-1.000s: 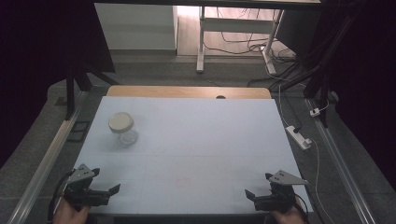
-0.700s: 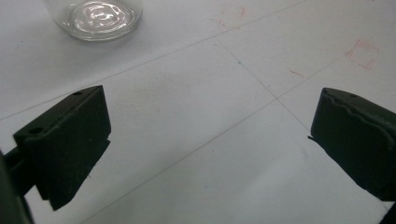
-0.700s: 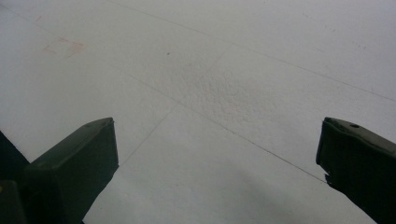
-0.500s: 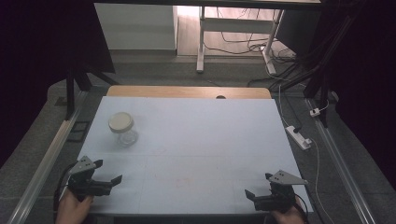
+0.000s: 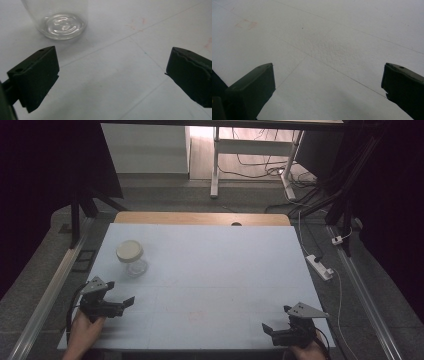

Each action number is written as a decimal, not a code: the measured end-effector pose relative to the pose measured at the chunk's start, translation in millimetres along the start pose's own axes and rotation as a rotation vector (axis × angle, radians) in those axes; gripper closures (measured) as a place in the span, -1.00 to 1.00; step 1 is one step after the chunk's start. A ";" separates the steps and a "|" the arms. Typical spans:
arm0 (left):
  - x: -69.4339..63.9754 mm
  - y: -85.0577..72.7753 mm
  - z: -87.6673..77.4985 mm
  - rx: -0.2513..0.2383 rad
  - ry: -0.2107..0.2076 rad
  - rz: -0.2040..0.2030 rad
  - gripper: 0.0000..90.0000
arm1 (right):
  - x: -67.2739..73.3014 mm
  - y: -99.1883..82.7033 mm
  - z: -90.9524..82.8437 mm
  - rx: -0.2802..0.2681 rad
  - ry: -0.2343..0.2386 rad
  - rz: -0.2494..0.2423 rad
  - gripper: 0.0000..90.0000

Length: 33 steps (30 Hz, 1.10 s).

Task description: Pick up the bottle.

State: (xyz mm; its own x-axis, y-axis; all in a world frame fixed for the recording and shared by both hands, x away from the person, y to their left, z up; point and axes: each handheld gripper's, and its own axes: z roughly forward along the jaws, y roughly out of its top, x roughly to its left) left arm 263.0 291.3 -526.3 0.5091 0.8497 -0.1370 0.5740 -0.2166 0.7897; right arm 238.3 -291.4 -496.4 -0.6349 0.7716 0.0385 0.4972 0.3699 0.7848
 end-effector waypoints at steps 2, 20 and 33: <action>3.0 3.0 3.6 0.005 0.005 -0.008 -1.00 | 0.1 0.0 0.0 0.000 0.000 0.001 -1.00; 40.6 23.4 31.4 -0.020 0.082 -0.062 -1.00 | 0.0 0.1 0.4 0.003 0.002 -0.002 -1.00; 52.8 37.0 54.0 -0.005 0.075 -0.010 -1.00 | 0.1 0.2 0.8 0.007 0.002 -0.003 -1.00</action>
State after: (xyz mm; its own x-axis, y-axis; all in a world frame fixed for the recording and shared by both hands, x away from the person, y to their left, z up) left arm 345.7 302.1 -536.6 0.4539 0.8854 -0.1000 0.5753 -0.2055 0.7917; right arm 238.9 -290.8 -496.7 -0.6375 0.7695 0.0379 0.4997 0.3755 0.7806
